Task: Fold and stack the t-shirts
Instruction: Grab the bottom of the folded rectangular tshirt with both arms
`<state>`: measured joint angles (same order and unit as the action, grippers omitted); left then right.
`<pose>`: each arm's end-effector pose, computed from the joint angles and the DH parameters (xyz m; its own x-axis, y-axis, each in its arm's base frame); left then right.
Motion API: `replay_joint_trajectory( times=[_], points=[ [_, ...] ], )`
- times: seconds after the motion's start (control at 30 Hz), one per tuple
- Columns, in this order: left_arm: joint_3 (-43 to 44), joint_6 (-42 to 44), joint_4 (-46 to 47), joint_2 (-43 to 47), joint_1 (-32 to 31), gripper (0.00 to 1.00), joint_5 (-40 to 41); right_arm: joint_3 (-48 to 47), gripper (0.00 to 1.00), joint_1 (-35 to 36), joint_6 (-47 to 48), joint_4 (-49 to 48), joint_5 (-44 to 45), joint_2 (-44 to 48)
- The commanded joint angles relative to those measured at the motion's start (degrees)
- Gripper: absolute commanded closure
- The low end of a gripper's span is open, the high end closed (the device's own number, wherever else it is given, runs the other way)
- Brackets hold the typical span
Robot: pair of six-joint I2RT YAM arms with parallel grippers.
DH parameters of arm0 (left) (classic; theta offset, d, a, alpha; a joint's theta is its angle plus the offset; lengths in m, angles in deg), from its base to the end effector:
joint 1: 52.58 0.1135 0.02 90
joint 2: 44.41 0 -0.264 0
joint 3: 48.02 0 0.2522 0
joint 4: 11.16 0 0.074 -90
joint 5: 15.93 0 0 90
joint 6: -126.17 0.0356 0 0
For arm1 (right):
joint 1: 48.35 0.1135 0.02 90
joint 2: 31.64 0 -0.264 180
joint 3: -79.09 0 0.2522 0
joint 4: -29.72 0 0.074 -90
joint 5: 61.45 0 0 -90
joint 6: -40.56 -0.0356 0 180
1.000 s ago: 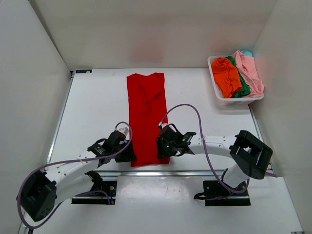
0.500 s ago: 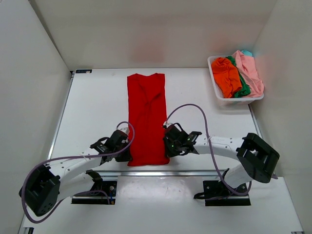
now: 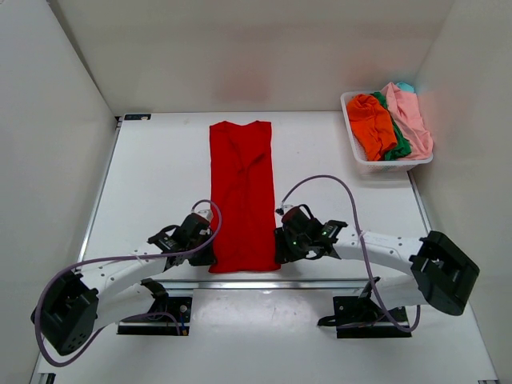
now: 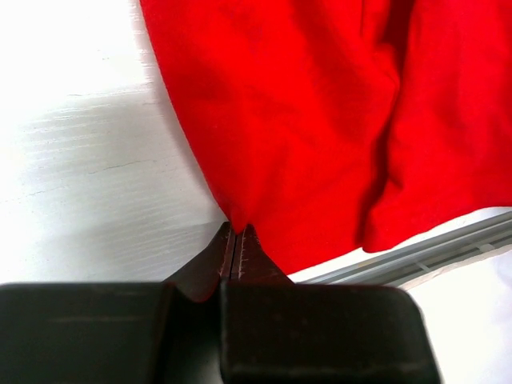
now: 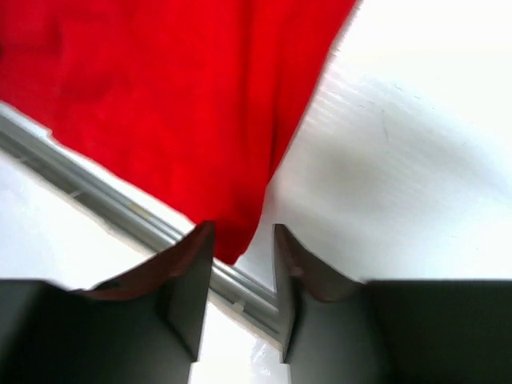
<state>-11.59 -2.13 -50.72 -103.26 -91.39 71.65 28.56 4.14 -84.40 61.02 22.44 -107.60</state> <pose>0.1300 -0.1065 0.1465 -0.9375 -0.0406 -0.3456 0.0772 0.9441 -0.3204 0.1454 0.1956 0.1698 -0.8896 -0.2232 -0.3986 -0.3838 0.8383 0.3873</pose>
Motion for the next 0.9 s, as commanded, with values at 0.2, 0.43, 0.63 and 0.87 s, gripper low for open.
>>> replay_joint_trajectory(
  times=[0.2, 0.43, 0.63, 0.87],
  points=[
    [0.7, 0.0, -3.5, 2.1, -0.7, 1.0, -0.9, 3.4, 0.6, -0.3, -5.5, -2.0, -0.9, 6.2],
    [-0.3, -0.5, -3.3, 3.5, -0.7, 1.0, -1.5, 4.8, 0.58, 2.6, -8.2, -7.2, -4.3, 1.2],
    [-1.1, -1.2, -3.2, 5.1, -0.1, 1.0, -3.3, 4.7, 1.0, 4.5, -9.4, -7.2, -4.5, 2.0],
    [2.1, 0.9, -7.9, 7.0, 1.9, 0.89, -4.8, 5.0, 0.99, 5.9, -10.7, -1.2, -7.3, 7.2]
  ],
)
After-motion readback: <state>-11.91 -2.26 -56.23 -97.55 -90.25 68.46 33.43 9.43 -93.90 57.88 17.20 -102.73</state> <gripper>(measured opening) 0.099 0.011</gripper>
